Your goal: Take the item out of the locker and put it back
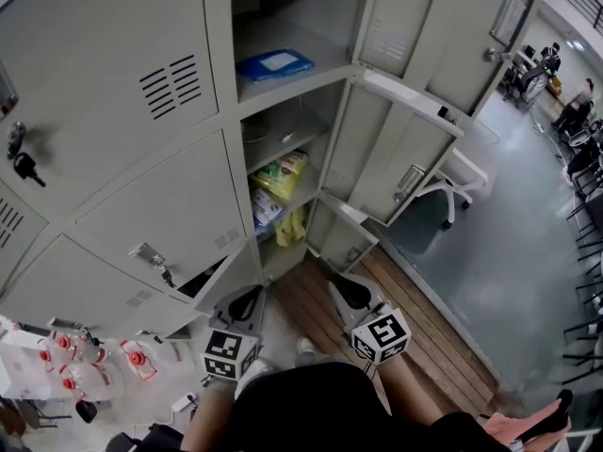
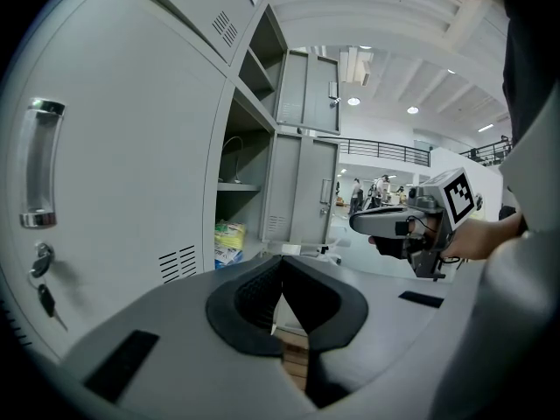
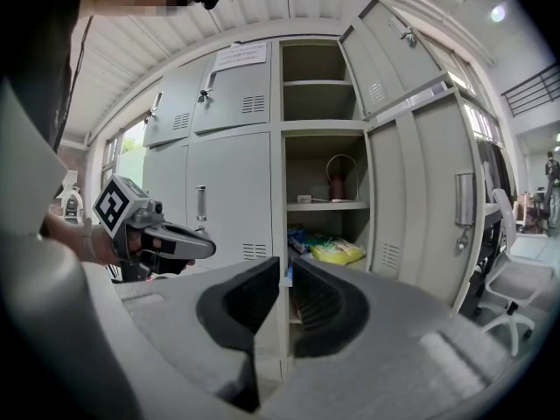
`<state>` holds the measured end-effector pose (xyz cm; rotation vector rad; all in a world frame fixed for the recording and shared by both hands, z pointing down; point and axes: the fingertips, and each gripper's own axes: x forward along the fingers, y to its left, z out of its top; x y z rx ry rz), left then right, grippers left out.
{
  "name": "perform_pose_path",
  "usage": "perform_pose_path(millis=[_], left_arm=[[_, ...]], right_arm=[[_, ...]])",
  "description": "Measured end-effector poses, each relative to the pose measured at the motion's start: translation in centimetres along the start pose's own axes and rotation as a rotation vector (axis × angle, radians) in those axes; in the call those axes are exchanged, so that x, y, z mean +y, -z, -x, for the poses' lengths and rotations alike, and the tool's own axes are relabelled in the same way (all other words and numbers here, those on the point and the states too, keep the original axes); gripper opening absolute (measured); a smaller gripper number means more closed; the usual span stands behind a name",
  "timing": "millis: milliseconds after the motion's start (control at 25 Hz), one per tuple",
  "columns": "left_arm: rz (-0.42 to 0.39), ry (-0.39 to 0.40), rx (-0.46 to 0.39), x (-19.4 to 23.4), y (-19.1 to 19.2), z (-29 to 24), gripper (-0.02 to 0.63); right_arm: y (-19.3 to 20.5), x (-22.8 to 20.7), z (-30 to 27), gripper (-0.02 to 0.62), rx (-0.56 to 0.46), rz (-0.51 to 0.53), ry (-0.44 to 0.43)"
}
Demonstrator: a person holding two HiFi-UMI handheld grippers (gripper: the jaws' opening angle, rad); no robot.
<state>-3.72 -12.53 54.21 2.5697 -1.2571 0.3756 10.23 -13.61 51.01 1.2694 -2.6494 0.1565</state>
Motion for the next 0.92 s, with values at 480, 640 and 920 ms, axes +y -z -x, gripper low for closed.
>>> perform_pose_path(millis=[480,640,920], left_arm=[[-0.015,0.007,-0.001,-0.2,-0.3,0.3,0.008],[-0.014,0.007,0.003,-0.3,-0.3,0.3,0.008],[-0.013,0.012,0.012,-0.5,0.2,0.4,0.008]], right_arm=[[0.0,0.3,0.1,0.040,-0.007,-0.013,0.012],[0.0,0.5,-0.1,0.040,-0.006,-0.020,0.011],[-0.4,1.6,-0.4,0.040,-0.014,-0.010,-0.004]])
